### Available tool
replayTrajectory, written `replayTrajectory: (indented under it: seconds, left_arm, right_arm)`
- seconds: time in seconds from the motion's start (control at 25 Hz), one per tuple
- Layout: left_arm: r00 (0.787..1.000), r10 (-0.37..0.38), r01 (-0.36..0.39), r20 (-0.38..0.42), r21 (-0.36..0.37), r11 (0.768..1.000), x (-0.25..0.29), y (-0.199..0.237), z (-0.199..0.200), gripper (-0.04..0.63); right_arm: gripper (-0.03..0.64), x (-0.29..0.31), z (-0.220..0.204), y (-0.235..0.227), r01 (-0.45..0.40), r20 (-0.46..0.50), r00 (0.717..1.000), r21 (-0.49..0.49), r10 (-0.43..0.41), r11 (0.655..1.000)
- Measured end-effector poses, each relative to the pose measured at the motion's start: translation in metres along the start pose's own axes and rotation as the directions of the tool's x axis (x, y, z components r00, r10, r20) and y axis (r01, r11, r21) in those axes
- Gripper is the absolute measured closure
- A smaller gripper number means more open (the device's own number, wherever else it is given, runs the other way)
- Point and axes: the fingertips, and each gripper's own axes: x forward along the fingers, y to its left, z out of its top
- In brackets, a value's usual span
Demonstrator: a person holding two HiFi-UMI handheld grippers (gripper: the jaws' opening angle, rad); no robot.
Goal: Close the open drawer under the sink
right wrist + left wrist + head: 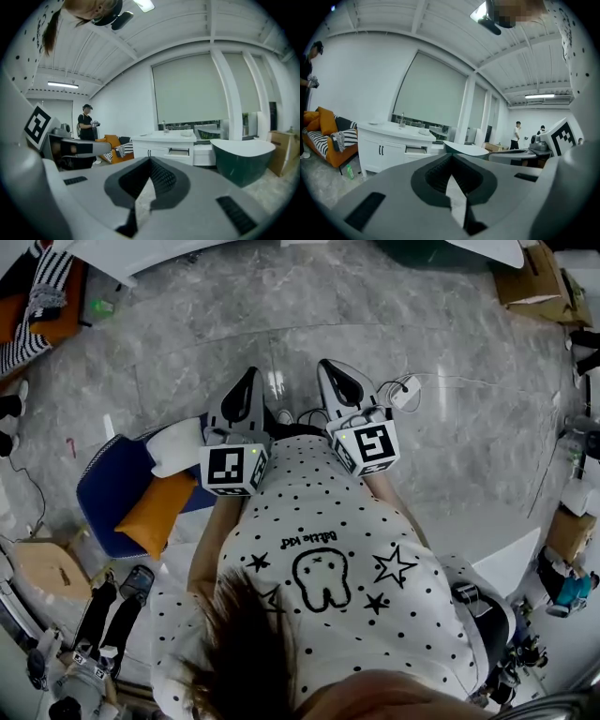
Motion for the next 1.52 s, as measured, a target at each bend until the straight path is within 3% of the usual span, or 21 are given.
replayTrajectory:
  seconds: [0.16, 0.4, 0.64, 1.08, 1.32, 1.52]
  left_arm:
    - [1.000, -0.012, 0.012, -0.002, -0.008, 1.000, 0.008, 0.004, 0.002, 0.589]
    - [1.000, -0.013, 0.013, 0.003, -0.020, 1.000, 0.020, 0.019, 0.003, 0.589]
    - [1.000, -0.025, 0.025, -0.014, -0.027, 0.999, 0.052, 0.056, 0.015, 0.589]
    - [0.988, -0.132, 0.137, -0.078, 0.061, 0.989, 0.125, 0.121, 0.048, 0.589]
    - [0.985, -0.124, 0.130, -0.123, 0.041, 0.991, 0.147, 0.149, 0.045, 0.589]
    - [0.988, -0.104, 0.108, -0.115, 0.028, 0.994, 0.161, 0.161, 0.050, 0.589]
  right_arm:
    - [0.603, 0.008, -0.001, -0.004, 0.001, -0.008, 1.000, 0.000, -0.001, 1.000]
    - [0.603, 0.034, -0.003, 0.006, -0.090, -0.015, 0.996, 0.007, 0.090, 0.996]
    - [0.603, 0.087, 0.002, 0.008, -0.100, -0.071, 0.993, -0.007, 0.099, 0.995]
    - [0.603, 0.183, 0.034, -0.012, -0.003, -0.081, 0.997, 0.017, 0.005, 1.000]
    - [0.603, 0.215, 0.036, -0.023, 0.021, -0.098, 0.995, 0.032, -0.018, 0.999]
    - [0.603, 0.232, 0.041, -0.031, 0.010, -0.108, 0.994, 0.033, -0.007, 0.999]
